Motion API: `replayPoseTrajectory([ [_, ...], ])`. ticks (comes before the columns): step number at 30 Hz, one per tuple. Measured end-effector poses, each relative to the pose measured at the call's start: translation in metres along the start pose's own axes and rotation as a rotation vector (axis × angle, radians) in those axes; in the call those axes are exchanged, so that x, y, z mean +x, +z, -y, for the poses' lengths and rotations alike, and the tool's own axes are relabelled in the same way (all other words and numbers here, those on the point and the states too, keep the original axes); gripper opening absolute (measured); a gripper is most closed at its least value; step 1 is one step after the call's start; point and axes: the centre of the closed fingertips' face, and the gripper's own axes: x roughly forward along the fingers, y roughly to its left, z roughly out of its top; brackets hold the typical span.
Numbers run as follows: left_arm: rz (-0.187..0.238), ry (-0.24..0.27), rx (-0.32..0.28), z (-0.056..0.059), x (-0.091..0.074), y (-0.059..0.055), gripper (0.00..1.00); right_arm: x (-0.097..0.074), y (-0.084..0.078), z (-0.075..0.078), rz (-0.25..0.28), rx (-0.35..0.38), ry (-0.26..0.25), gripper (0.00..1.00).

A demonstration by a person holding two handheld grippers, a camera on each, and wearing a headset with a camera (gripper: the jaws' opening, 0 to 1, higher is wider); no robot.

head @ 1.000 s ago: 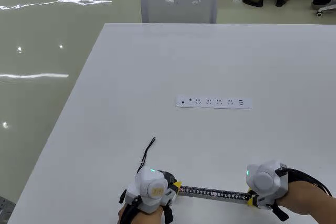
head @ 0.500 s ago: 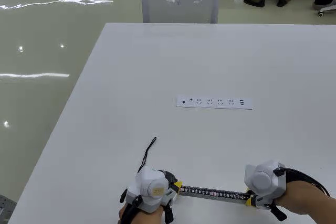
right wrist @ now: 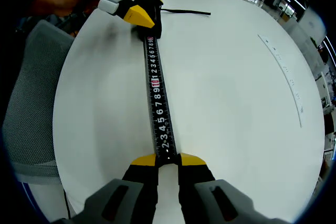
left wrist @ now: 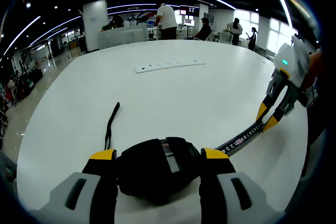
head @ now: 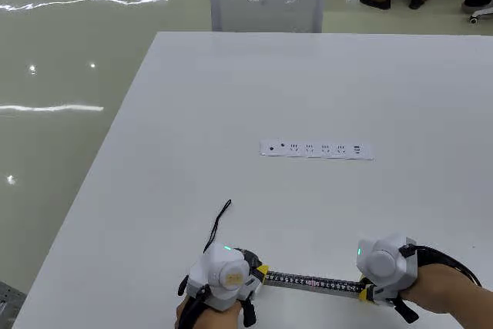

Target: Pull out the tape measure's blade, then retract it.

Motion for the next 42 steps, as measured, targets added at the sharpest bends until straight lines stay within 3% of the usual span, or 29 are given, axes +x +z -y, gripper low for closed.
replayPoseTrajectory([
  [30,-0.002,-0.004,-0.005,0.002,-0.003,0.002,0.59,0.003,0.015,-0.003,0.005,-0.005,0.002,0.13],
  [42,-0.001,-0.002,-0.006,0.006,-0.012,0.006,0.59,0.002,0.02,-0.004,0.006,-0.009,0.007,0.13],
])
